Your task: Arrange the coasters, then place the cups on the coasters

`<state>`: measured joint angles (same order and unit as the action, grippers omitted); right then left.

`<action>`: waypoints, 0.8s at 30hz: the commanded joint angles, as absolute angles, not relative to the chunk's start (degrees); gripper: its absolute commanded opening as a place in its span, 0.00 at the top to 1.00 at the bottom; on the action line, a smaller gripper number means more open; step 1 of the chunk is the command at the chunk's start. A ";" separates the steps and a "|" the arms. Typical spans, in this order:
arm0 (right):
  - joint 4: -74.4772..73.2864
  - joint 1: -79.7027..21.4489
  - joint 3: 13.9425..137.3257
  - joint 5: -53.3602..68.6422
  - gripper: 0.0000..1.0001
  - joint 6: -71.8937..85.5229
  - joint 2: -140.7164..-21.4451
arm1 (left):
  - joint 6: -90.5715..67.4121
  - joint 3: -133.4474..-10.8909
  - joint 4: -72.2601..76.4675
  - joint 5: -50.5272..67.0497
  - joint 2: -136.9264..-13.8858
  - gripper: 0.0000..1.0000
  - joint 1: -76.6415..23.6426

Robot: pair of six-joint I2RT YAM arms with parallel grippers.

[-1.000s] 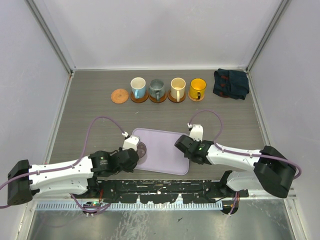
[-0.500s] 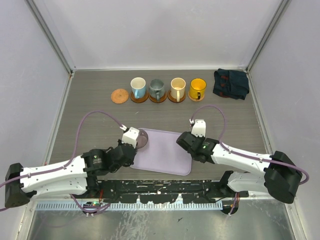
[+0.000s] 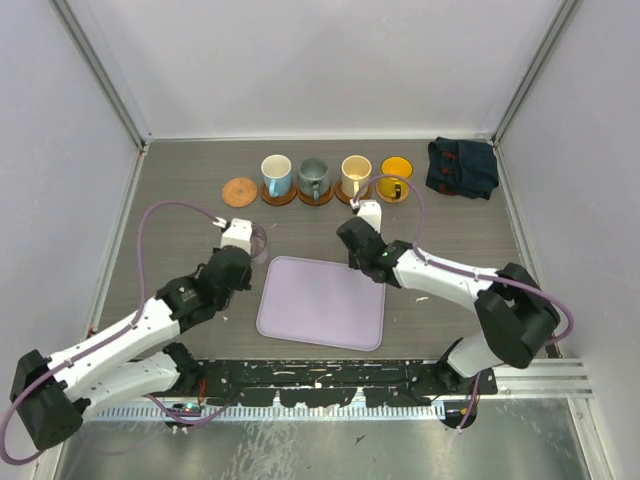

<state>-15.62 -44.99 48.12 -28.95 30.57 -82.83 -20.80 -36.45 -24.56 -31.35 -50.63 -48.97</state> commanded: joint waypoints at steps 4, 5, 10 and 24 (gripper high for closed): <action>-6.04 -40.88 57.06 -18.72 0.87 22.93 -92.73 | -13.73 -40.44 -7.20 -25.08 -55.50 1.00 -33.42; -5.84 -40.69 58.65 -18.01 0.87 22.53 -94.34 | -13.94 -40.84 -6.04 -23.24 -56.83 1.00 -31.09; -5.82 -39.96 63.52 -15.21 0.88 21.77 -101.61 | -14.88 -43.30 -0.22 -17.64 -63.95 1.00 -23.03; -5.73 -40.36 63.45 -8.57 0.89 23.98 -105.66 | -16.11 -53.80 5.78 -9.99 -79.55 0.99 -13.65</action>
